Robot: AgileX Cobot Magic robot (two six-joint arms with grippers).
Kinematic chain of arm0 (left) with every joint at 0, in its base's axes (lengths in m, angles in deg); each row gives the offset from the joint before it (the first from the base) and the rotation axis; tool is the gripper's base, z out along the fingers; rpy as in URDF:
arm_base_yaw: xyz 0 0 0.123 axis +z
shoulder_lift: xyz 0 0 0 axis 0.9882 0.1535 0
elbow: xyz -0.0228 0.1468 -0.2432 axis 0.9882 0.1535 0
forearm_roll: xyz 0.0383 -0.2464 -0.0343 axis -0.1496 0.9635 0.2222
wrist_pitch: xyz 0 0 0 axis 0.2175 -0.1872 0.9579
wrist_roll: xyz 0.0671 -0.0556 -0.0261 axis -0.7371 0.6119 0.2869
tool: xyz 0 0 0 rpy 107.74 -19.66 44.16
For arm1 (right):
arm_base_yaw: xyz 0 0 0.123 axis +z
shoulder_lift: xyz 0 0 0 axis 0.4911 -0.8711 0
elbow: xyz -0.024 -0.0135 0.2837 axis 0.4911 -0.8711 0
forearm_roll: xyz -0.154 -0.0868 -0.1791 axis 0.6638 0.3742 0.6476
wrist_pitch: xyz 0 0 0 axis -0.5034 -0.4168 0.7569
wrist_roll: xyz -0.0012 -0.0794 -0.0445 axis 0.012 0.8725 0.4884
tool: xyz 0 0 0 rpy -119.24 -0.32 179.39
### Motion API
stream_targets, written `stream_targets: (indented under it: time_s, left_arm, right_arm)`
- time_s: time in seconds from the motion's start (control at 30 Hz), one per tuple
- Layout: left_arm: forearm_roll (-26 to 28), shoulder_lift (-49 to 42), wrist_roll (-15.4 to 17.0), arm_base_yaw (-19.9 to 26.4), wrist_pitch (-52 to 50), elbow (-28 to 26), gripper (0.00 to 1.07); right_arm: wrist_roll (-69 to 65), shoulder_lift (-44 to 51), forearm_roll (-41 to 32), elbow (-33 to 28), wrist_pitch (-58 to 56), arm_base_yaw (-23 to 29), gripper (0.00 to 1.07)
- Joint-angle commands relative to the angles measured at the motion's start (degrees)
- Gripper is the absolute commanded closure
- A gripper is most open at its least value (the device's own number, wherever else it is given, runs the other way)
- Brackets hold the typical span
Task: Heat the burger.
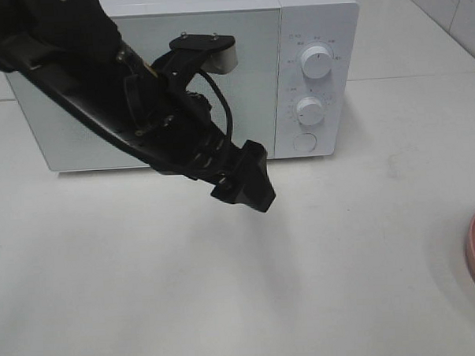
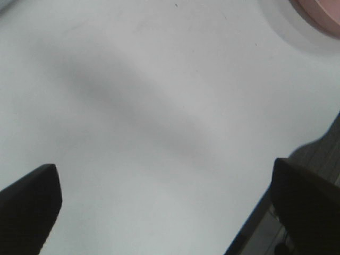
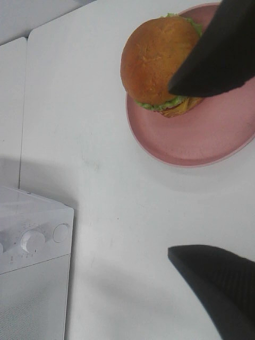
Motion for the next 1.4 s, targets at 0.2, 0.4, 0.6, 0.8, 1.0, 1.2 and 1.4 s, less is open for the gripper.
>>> stream_targets:
  time_s: [0.2, 0.4, 0.6, 0.8, 1.0, 1.2, 1.4]
  left_arm:
    - [-4.98, -3.95, 4.7, 4.41, 11.63, -0.29, 0.06]
    - [-6.07, -8.14, 7.68, 10.6, 14.15, 4.18, 0.06]
    - [-6.07, -14.61, 8.31, 17.65, 14.27, 10.43, 0.06]
    - [-6.3, -22.75, 8.48, 26.76, 15.18, 16.27, 0.06]
    - [-7.28, -31.57, 8.94, 38.16, 15.07, 23.95, 0.06]
    - [-8.14, -38.9, 11.34, 43.26, 15.53, 27.79, 0.06]
    - [-12.95, -47.61, 14.73, 43.6, 17.93, 30.48, 0.06]
  right_arm:
    - [0.69, 1.55, 0.06, -0.11, -0.06, -0.23, 0.32]
    - [0.69, 1.55, 0.06, -0.11, -0.06, -0.23, 0.32]
    - [0.69, 1.55, 0.06, -0.11, -0.06, -0.23, 0.32]
    - [0.69, 1.55, 0.06, -0.11, -0.06, -0.23, 0.32]
    - [0.69, 1.55, 0.06, -0.11, -0.06, -0.23, 0.32]
    - [0.69, 1.55, 0.06, -0.11, -0.06, -0.23, 0.32]
    - [0.69, 1.55, 0.06, -0.11, -0.06, -0.23, 0.32]
